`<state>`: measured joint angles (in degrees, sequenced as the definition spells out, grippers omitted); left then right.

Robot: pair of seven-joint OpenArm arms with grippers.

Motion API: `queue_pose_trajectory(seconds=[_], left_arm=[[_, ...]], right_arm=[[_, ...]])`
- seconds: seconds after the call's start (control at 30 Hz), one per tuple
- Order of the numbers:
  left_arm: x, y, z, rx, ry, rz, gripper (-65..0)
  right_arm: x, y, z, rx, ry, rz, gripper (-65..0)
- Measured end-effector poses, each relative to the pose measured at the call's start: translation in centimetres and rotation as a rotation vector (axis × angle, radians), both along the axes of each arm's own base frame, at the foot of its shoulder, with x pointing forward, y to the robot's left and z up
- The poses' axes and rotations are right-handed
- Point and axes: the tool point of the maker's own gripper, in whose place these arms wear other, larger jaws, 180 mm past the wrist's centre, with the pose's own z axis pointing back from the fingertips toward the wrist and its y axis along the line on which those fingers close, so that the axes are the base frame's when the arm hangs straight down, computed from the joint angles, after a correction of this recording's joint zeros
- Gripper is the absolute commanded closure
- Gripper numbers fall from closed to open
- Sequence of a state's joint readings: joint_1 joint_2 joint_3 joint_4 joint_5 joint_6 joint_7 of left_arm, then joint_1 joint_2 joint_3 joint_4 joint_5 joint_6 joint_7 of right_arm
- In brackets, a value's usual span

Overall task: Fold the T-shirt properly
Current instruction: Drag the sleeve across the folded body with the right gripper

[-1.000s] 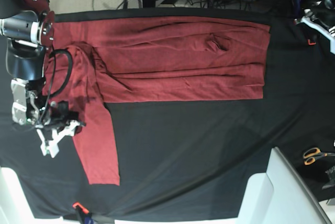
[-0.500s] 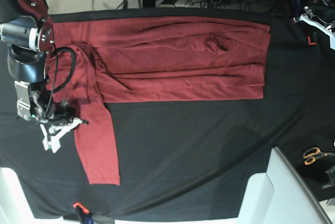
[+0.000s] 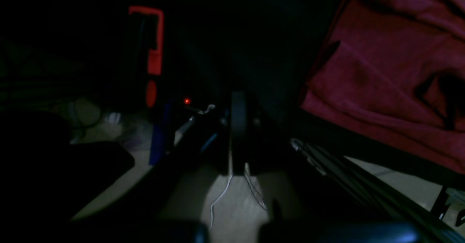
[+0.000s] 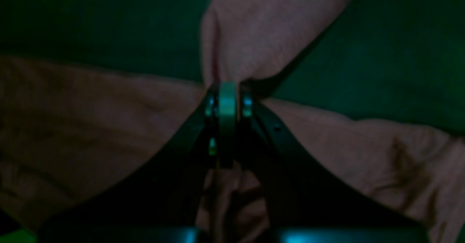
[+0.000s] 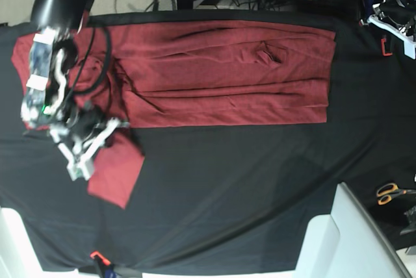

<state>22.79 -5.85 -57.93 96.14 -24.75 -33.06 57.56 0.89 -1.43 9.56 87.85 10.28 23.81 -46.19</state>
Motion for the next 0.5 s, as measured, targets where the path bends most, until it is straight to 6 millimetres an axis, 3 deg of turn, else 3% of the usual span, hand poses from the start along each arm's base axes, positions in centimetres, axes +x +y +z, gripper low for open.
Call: queue_pose_trajectory(seconds=[0.23, 0.5], left_arm=[[1.6, -1.6, -0.5, -0.022, -0.007, -0.058, 0.0], [1.6, -2.1, -0.8, -0.031, 0.004, -0.073, 0.0]], right_arm=[[-4.5, 8.7, -0.4, 0.064, 0.032, 0.184, 0.0], [-7.4, 13.5, -0.4, 0.084, 0.057, 0.271, 0.0]])
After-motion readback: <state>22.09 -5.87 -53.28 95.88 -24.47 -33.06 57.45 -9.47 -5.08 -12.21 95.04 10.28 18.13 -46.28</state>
